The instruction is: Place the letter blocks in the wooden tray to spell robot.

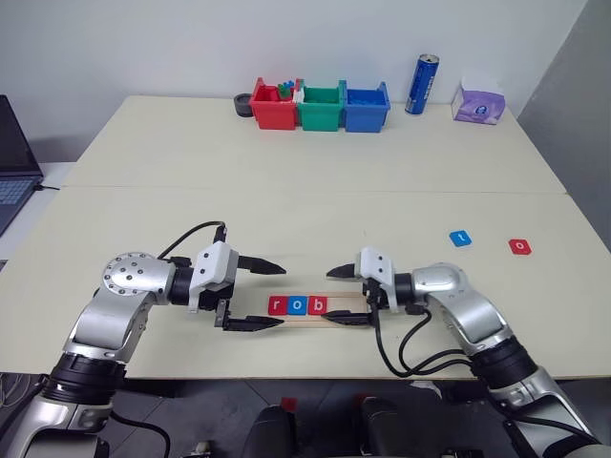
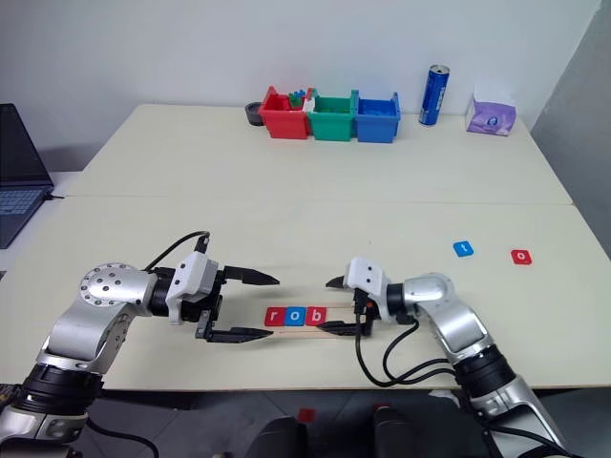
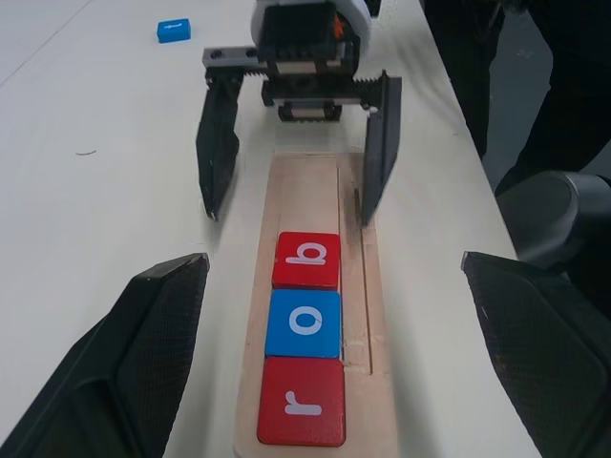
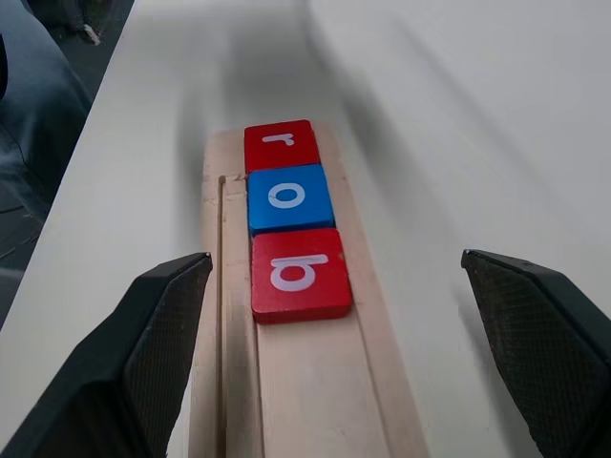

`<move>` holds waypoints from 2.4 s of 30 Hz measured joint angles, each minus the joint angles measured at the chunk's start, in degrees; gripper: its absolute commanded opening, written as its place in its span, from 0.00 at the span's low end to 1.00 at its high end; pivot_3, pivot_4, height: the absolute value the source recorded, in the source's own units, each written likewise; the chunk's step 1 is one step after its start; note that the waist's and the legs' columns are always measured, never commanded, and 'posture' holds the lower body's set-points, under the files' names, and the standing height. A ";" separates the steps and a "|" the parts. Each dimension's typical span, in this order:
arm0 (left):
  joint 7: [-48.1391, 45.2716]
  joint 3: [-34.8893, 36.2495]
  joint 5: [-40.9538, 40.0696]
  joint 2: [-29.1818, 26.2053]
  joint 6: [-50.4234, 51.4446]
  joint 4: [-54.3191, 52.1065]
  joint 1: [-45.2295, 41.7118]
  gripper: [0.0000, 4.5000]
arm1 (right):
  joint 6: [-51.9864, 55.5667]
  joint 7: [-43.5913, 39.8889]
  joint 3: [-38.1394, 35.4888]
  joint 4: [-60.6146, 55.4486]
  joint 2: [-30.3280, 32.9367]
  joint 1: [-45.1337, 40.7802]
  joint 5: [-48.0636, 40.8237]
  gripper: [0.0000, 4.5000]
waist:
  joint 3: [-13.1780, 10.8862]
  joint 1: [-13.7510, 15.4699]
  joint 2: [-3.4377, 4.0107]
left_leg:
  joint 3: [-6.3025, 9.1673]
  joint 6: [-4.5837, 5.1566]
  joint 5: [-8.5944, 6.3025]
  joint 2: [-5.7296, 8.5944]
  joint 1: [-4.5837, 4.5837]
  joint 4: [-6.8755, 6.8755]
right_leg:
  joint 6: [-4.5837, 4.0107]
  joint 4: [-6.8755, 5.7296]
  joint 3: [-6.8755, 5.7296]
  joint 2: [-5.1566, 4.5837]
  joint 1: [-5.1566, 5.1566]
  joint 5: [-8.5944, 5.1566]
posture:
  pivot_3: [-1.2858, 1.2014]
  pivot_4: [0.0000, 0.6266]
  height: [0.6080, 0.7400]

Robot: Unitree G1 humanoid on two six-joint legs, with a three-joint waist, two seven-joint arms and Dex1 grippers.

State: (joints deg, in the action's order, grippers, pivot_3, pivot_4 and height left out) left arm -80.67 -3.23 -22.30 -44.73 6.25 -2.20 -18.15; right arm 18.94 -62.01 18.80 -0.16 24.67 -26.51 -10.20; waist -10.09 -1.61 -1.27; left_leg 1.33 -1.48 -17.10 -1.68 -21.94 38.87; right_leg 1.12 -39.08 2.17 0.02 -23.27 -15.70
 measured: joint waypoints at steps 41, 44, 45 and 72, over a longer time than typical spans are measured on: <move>0.12 -1.08 0.53 0.69 -0.70 -0.54 1.78 1.00 | -6.13 2.26 3.79 2.86 -2.19 3.11 4.64 0.01 | 0.00 -0.03 0.00 | -0.01 0.00 0.00 0.00 0.00 0.00 | 0.00 -0.01 0.01 0.01 0.00 0.00 | 0.52 0.24 1.00; 0.08 -1.08 0.53 0.69 -0.68 -0.54 1.77 1.00 | -5.98 2.07 3.77 2.63 -1.43 3.13 4.46 0.01 | 0.00 -0.03 0.00 | -0.01 0.00 0.00 0.00 0.00 0.00 | 0.00 -0.01 0.01 0.00 0.00 0.00 | 0.52 0.24 1.00; 0.07 -1.08 0.53 0.69 -0.67 -0.54 1.76 1.00 | -5.81 2.02 3.70 2.51 -1.02 3.13 4.41 0.01 | 0.00 -0.03 0.00 | 0.00 0.00 0.00 0.00 0.00 0.00 | 0.00 -0.01 0.01 0.00 0.00 0.00 | 0.52 0.24 1.00; 25.34 -14.15 10.87 28.07 6.81 2.17 -12.87 1.00 | 22.68 28.76 -34.96 -20.84 9.82 19.24 -7.14 0.98 | 0.04 -0.03 0.00 | -0.01 0.00 0.00 0.10 0.01 0.02 | 0.03 -0.02 0.22 0.00 0.07 0.02 | 0.52 0.24 1.00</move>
State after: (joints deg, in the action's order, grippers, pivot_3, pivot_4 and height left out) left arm -55.33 -17.37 -11.43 -16.65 13.05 -0.03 -31.02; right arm 41.61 -33.25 -16.17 -21.00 34.48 -7.26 -17.34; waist -10.06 -1.64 -1.28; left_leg 1.32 -1.48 -17.10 -1.58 -21.94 38.89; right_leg 1.15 -39.10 2.39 0.02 -23.20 -15.69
